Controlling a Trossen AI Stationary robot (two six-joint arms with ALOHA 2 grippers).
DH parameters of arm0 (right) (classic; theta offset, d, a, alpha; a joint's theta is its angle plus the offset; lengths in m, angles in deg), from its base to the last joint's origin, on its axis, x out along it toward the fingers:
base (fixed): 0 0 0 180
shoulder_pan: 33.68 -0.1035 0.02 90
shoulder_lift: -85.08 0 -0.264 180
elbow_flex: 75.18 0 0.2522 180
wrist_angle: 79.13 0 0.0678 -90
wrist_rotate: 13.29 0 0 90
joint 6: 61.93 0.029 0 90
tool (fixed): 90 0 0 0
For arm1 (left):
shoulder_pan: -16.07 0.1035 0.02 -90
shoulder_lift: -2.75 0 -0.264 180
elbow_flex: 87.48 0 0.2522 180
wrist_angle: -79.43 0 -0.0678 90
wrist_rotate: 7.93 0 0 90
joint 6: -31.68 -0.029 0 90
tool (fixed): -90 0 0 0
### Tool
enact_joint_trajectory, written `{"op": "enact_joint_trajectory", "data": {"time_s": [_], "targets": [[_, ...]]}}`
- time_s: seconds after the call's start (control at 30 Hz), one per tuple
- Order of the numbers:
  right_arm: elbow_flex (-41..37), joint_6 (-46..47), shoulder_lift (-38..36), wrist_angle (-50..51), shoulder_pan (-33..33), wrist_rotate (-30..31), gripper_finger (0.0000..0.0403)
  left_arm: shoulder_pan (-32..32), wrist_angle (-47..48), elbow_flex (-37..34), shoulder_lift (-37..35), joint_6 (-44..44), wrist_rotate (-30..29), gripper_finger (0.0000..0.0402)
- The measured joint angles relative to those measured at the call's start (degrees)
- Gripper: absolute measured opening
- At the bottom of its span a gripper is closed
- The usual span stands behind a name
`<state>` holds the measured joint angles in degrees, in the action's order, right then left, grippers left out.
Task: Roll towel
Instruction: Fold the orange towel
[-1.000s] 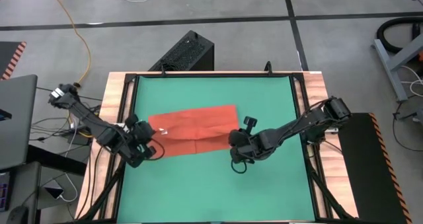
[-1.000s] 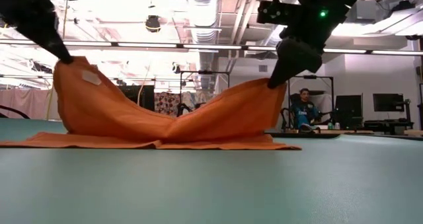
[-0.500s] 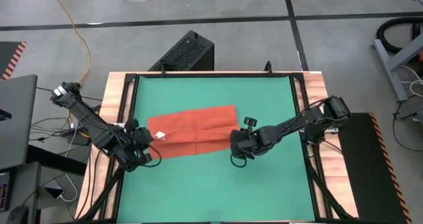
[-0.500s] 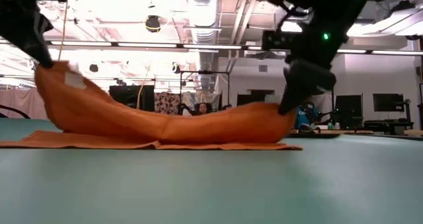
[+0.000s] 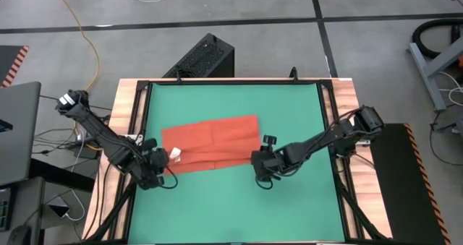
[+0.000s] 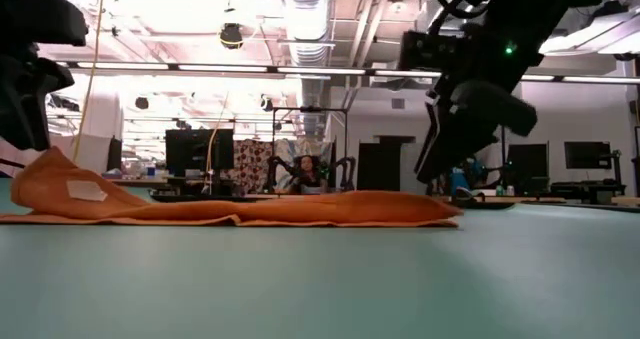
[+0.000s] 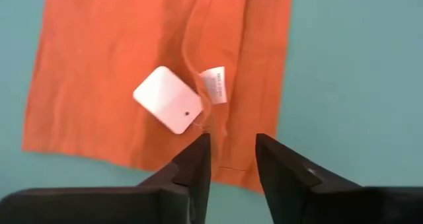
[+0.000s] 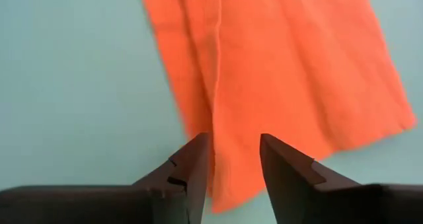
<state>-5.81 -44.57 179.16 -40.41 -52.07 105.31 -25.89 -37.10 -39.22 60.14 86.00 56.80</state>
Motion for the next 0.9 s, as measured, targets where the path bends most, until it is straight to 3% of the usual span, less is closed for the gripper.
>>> {"op": "enact_joint_trajectory", "data": {"time_s": [0.4,0.67,0.9], "targets": [[0.0,-1.5,0.0,-2.3,-2.2,-1.7,0.016,-2.0,-9.5,0.0,0.0,-2.2,-1.7,0.0106],[0.0,-4.1,0.0,-10.2,-2.4,-1.7,0.016,-4.6,-21.1,0.0,0.0,-6.5,-14.3,0.0098],[0.0,-6.3,0.0,-10.9,2.5,3.5,0.0159,-2.0,-17.7,0.0,0.0,-3.3,-29.9,0.0098]]}}
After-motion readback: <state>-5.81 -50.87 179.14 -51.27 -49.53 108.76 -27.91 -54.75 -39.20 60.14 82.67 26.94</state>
